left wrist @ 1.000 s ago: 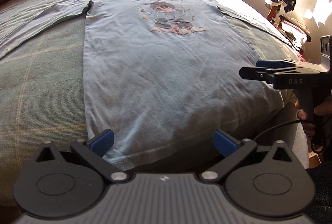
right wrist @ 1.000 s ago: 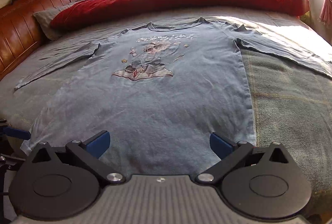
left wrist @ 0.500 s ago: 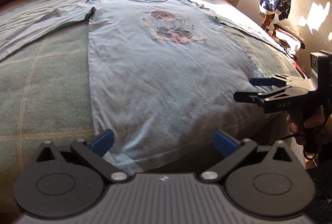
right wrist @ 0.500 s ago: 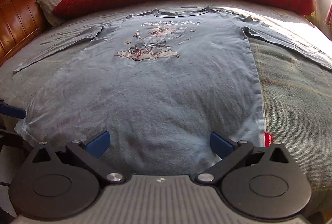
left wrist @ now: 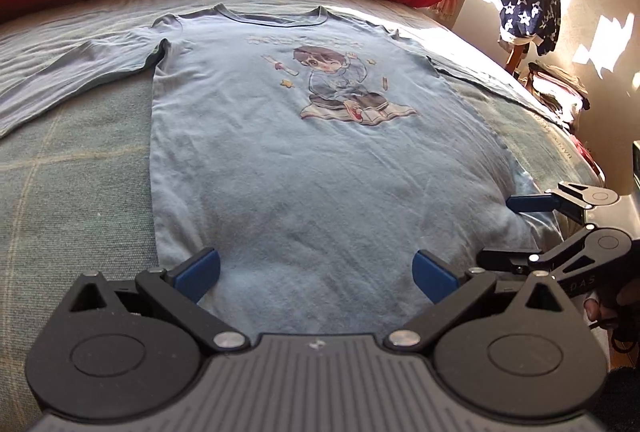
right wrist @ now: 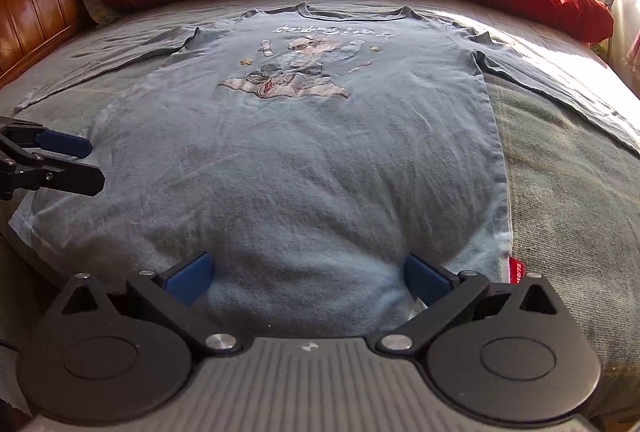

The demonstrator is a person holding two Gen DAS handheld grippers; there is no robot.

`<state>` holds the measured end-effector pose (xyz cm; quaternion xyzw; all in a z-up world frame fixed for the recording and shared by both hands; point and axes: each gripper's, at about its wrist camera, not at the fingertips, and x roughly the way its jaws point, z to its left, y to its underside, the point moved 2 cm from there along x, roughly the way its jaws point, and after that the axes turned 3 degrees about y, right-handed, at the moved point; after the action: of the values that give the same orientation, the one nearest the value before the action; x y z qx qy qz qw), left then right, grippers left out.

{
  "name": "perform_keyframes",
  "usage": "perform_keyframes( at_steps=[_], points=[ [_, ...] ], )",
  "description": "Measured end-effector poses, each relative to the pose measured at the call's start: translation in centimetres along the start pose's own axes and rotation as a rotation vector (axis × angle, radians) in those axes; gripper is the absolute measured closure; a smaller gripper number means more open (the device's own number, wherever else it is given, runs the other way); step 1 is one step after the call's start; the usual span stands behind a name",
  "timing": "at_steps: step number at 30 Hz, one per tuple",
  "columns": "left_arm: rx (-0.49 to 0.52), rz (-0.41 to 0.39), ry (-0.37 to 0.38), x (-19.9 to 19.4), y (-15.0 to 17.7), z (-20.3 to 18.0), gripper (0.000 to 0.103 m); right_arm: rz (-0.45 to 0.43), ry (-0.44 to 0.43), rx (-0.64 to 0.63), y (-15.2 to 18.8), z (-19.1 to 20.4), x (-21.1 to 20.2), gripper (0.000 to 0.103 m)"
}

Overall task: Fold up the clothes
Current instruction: 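Lift both grippers back above the flat shirt, then move the open left gripper along the sleeve toward the armpit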

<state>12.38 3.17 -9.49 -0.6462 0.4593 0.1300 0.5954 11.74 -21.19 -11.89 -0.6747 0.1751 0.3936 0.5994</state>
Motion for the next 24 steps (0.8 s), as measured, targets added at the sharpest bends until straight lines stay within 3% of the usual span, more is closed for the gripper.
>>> perform_keyframes(
  at_steps=[4, 11, 17, 21, 24],
  points=[
    [0.005, 0.009, -0.014, -1.1, 0.1, 0.0, 0.002, -0.015, 0.003, -0.008, 0.2, 0.0, 0.0, 0.0],
    [0.013, -0.034, -0.021, 0.5, -5.1, -0.1, 0.002, -0.036, -0.001, -0.016, 0.4, 0.1, 0.0, 0.0],
    [-0.059, 0.056, 0.019, 4.1, -5.2, 0.2, 0.002, -0.035, -0.003, -0.018, 0.4, 0.1, -0.1, 0.0],
    [-0.048, 0.056, 0.033, 2.4, -4.7, 0.7, 0.002, -0.021, -0.001, -0.024, 0.2, 0.1, -0.1, 0.0],
    [-0.079, 0.024, -0.015, -0.2, -6.5, 3.5, 0.002, -0.009, -0.001, -0.007, -0.3, 0.1, -0.5, 0.0]
  ],
)
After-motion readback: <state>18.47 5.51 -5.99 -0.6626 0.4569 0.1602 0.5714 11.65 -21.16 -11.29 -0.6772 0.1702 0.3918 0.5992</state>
